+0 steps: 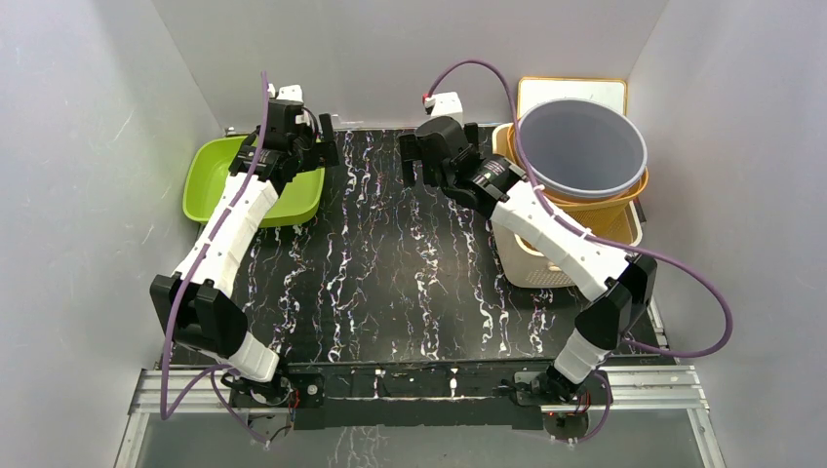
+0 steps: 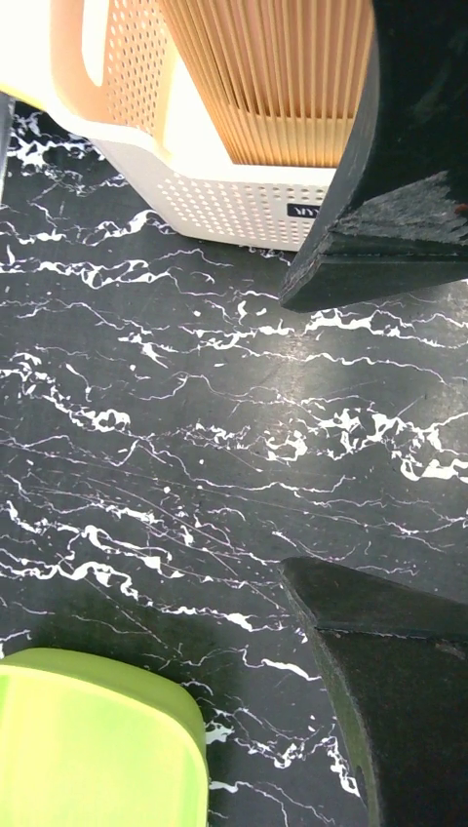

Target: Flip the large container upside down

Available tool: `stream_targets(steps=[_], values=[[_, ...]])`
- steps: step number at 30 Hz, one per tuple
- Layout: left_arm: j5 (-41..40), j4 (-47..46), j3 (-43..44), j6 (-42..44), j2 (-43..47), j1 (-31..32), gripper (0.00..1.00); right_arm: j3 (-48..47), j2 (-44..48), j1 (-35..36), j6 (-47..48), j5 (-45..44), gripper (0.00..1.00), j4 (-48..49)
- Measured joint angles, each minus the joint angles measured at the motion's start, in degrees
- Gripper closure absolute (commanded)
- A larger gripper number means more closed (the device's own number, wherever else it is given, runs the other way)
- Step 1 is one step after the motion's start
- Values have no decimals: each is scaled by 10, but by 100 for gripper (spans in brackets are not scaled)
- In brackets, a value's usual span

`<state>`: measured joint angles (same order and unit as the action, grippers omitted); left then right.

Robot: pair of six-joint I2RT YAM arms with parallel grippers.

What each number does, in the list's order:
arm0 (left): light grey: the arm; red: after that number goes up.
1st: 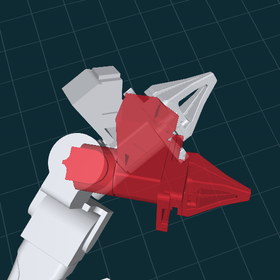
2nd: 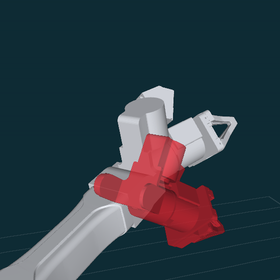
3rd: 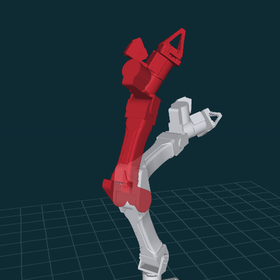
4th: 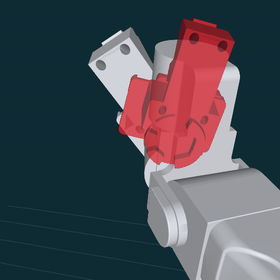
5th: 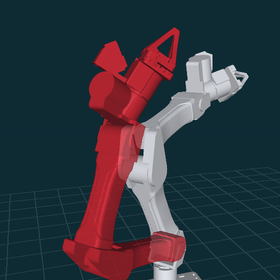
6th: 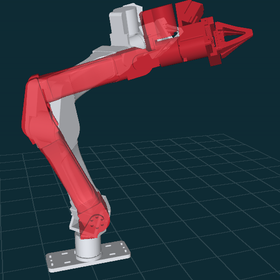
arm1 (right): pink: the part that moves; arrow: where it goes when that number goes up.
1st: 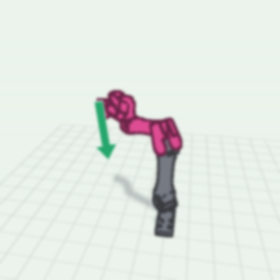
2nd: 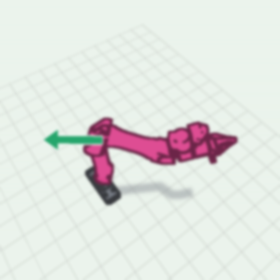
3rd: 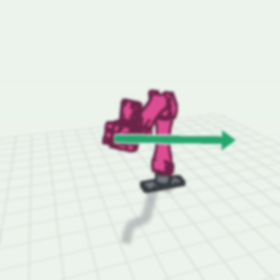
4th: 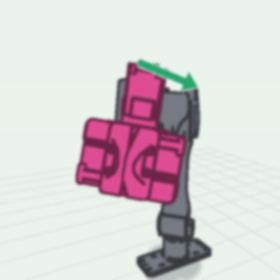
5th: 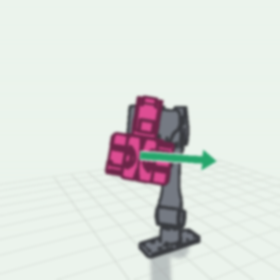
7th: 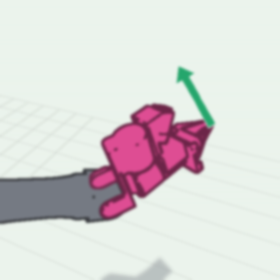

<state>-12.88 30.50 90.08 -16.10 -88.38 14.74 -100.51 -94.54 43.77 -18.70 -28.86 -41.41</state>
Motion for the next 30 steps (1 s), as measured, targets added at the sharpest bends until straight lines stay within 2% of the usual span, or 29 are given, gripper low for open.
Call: stream_targets(steps=[8, 12, 16, 20, 22, 24, 25, 30], values=[[-2, 0, 0, 0, 1, 0, 2, 51, 58, 0, 69, 33, 2, 71], [-6, 1, -1, 0, 5, 0, 2, 53, 91, 0, 91, 21, 3, 104], [-11, 3, -5, 0, 16, 0, 2, 12, 86, 0, 100, -17, 12, 107], [-12, 5, -10, 0, 27, 0, 2, -63, 49, -1, 100, -72, 26, 85], [-12, 5, -10, -3, 29, 0, 2, -96, 32, -1, 97, -106, 30, 69], [-12, 4, -12, -6, 31, 0, 2, -114, 23, -1, 95, -136, 45, 54], [-10, 4, -16, -9, 33, 0, 2, -118, 22, -3, 96, -151, 50, 47], [3, 5, -38, -17, 48, 0, 2, -148, 22, -21, 93, -216, 53, -6]])
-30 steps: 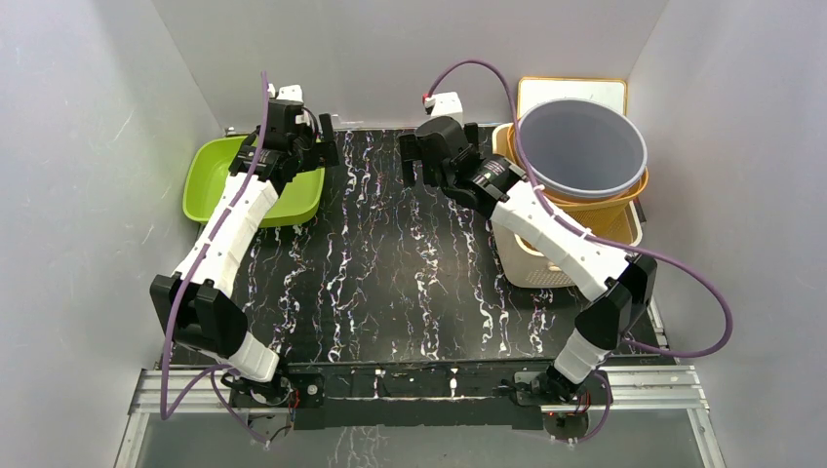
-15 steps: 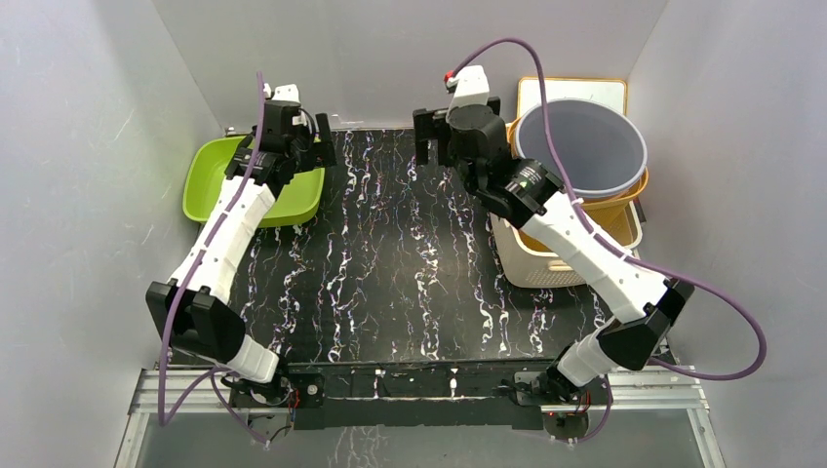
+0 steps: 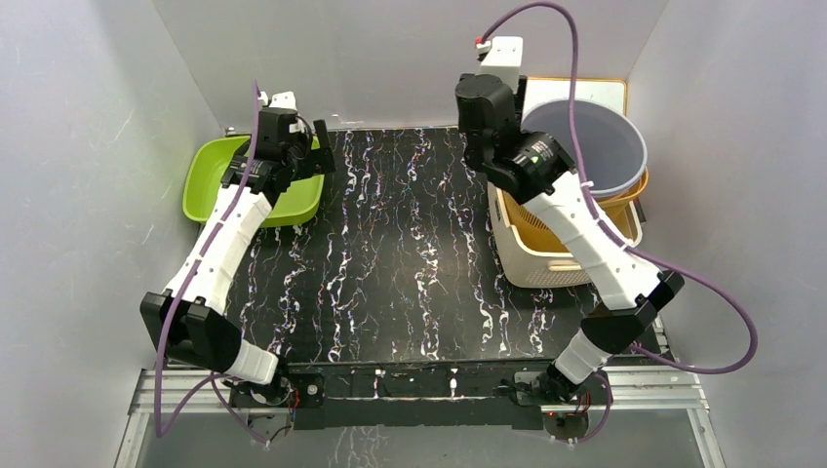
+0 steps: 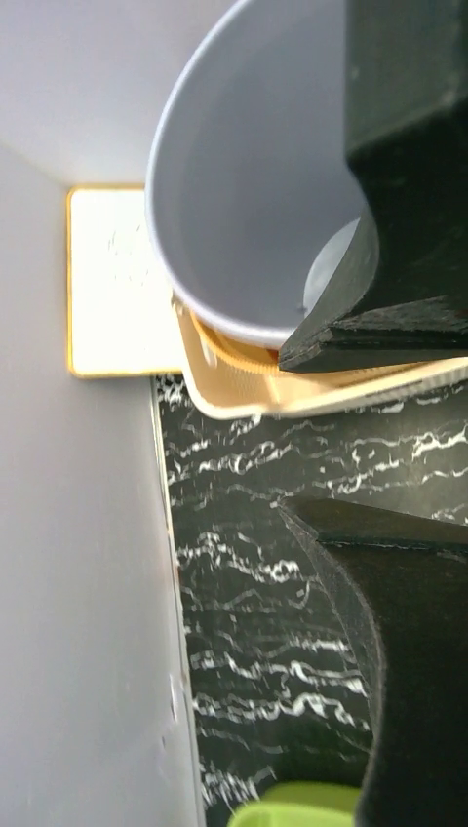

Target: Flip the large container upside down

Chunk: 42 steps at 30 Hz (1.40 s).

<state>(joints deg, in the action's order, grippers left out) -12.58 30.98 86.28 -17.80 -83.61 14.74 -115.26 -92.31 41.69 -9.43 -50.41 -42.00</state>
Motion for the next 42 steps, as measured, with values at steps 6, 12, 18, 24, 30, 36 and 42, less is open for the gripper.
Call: stream_targets(steps=[6, 12, 18, 24, 30, 36, 42], values=[[15, -3, -12, -3, 7, 0, 2, -13, 10, -69, -38, -7, 57, -82], [27, -3, -17, -4, 7, 0, 2, 27, 34, -161, -82, 57, 62, -125], [30, -4, -20, -3, 8, 0, 2, 45, 38, -179, -104, 119, 61, -142], [31, -7, -39, -4, 17, 0, 2, 45, 38, -193, -110, 157, 60, -142], [32, -10, -54, -3, 23, 0, 2, 45, 37, -196, -111, 187, 62, -139], [32, -10, -68, -2, 24, 0, 2, 45, 35, -197, -113, 204, 61, -130], [32, -10, -76, 1, 24, 0, 2, 38, -3, -197, -119, 217, 67, -135]])
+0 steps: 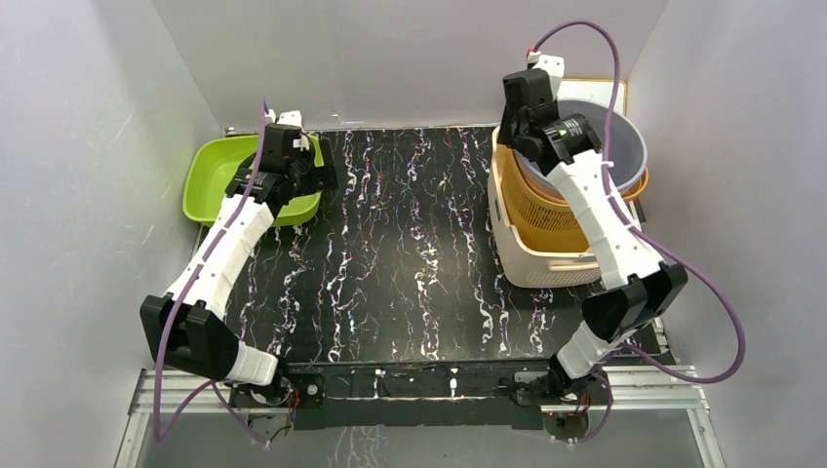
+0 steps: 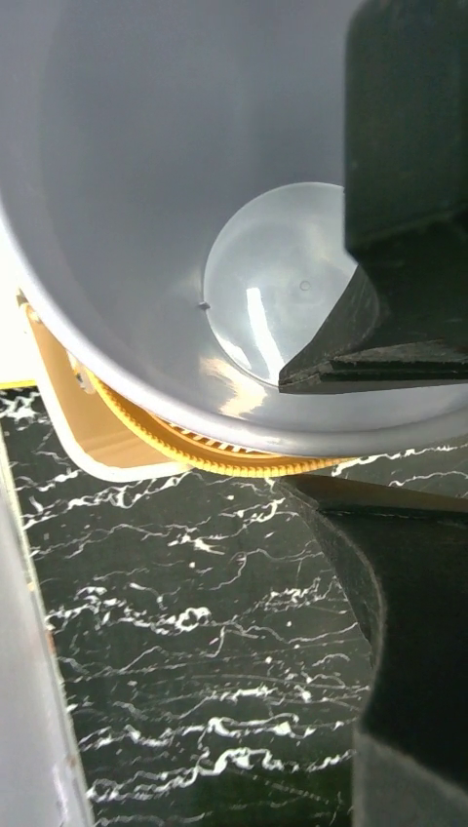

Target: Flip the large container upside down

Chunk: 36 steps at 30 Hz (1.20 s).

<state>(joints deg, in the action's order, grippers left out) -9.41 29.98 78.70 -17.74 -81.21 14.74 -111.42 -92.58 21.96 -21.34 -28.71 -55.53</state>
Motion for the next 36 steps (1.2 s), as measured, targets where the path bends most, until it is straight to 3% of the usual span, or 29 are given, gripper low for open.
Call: stream_targets(steps=[8, 19, 28, 36], values=[[0, 0, 0, 9, 0, 0, 2, 1, -23, -1, -5, 5, 100, 0], [-1, 0, 0, 15, 0, 0, 2, -43, -40, -4, 24, -16, 100, -36], [-5, 0, -5, 21, 0, 0, 2, -195, -67, -7, 59, -44, 100, -88], [-6, 0, -10, 24, 0, 0, 2, -171, -4, -7, 70, -45, 100, -47]])
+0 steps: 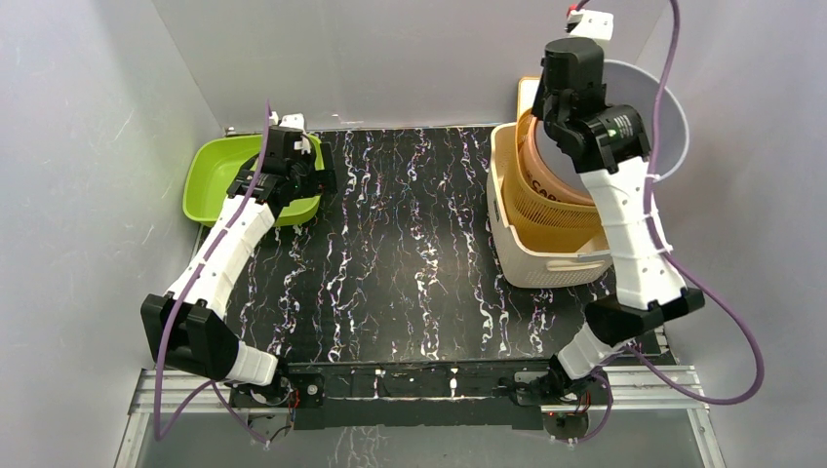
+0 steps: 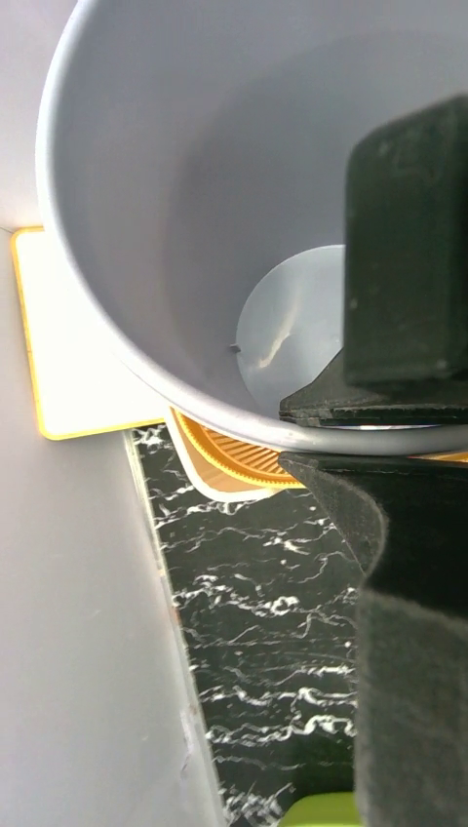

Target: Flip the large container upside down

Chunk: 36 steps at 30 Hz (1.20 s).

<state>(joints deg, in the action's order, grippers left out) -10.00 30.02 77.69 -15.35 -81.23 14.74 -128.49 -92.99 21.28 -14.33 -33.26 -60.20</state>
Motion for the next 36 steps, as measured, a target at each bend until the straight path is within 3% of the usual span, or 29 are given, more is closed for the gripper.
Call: stream_targets(steps=[11, 23, 30, 36], values=[[0, -4, -7, 4, 0, 0, 2, 53, 136, 0, 52, -45, 100, 151], [1, -4, -9, 8, 0, 0, 2, 56, 219, 0, 82, -55, 100, 365], [-14, -4, -9, 8, 0, 0, 2, 100, 265, 0, 74, -1, 100, 441], [-43, 3, -2, 7, 0, 0, 2, 64, 214, 0, 45, 84, 100, 468]])
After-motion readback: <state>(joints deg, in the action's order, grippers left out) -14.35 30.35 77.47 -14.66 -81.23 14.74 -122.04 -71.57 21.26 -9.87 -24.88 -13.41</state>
